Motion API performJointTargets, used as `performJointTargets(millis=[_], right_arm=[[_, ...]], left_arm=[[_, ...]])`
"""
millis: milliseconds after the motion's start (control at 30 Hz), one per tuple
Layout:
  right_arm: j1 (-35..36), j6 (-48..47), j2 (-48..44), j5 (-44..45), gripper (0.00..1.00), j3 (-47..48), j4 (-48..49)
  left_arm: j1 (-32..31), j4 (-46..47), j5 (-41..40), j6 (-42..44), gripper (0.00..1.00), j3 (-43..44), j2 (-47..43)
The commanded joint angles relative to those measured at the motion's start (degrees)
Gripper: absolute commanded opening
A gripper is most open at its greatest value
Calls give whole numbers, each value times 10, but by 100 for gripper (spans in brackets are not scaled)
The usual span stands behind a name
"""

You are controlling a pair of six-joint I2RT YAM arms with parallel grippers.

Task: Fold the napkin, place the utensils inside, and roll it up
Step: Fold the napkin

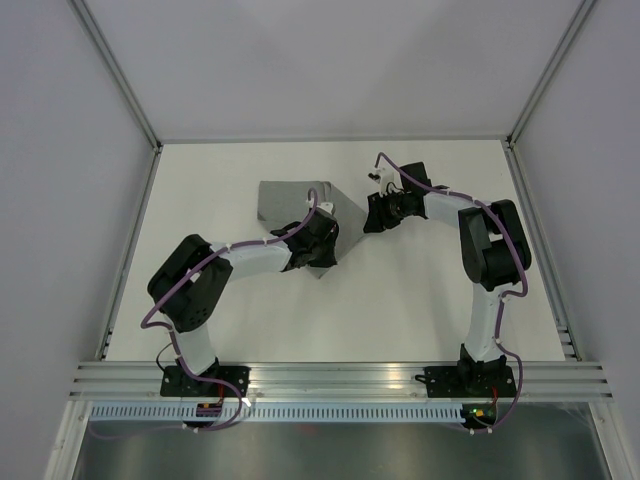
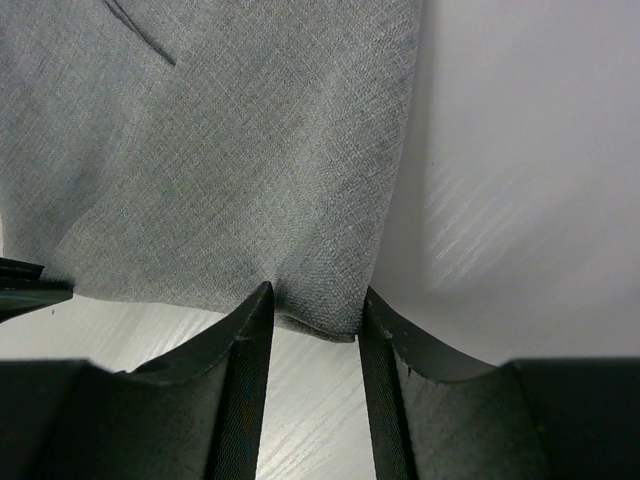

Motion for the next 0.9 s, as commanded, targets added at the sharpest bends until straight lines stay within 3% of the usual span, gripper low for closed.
performJointTargets(millis=[0,333,867], right_arm=[[3,0,-30,-22,45,3,28],[2,15,-12,-29,51,33,22],[0,-13,34,-25,50,73,-27]], left_arm=[[-3,10,2,17,2,1,3],[-3,3,-6,20,2,-1,-3],[-2,-8,-22,25,2,0,-6]])
